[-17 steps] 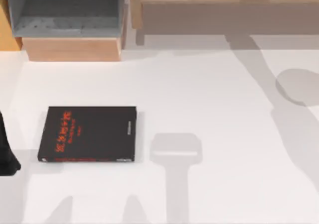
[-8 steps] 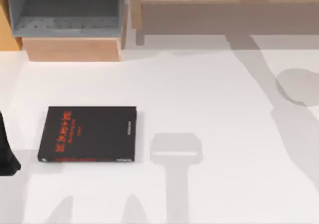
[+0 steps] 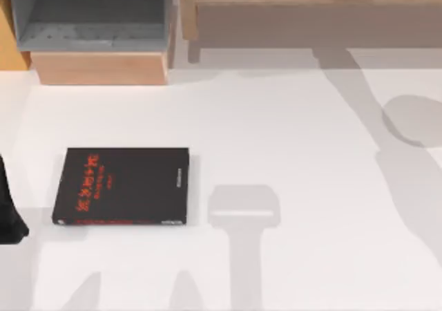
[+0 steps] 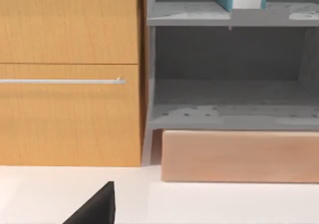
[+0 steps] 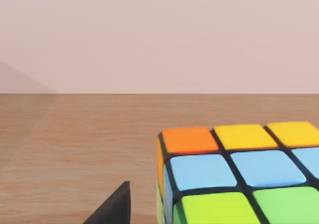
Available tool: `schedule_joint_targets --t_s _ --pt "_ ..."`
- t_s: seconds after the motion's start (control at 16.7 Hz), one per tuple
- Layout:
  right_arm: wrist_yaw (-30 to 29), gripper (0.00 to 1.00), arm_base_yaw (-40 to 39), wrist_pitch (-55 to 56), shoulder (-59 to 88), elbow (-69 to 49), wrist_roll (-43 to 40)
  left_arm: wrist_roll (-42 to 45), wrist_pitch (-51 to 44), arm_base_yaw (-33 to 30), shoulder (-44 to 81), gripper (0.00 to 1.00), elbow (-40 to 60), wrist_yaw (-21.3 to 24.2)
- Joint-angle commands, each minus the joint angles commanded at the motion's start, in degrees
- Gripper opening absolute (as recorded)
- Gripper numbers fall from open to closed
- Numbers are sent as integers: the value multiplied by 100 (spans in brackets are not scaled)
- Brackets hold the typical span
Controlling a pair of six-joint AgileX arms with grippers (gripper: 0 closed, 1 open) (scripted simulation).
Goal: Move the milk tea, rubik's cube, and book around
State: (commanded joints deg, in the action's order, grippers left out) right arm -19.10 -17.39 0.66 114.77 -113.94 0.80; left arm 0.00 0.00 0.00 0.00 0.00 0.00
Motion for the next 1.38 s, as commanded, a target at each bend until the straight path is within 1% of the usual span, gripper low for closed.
schedule_joint_targets --t_s 0.42,0.78,0.96,1.2,1.38 --pt "-2 100 -17 16 -24 24 1 0 0 0 0 100 0 0" --pt "-113 100 -140 246 -672 939 6 0 0 0 0 100 0 0" --pt "-125 100 -147 271 -717 990 5 0 0 0 0 100 0 0" --pt "-81 100 -88 255 -853 1120 2 0 0 0 0 100 0 0" --pt "60 100 21 233 -1500 1764 -10 0 0 0 0 100 0 0"
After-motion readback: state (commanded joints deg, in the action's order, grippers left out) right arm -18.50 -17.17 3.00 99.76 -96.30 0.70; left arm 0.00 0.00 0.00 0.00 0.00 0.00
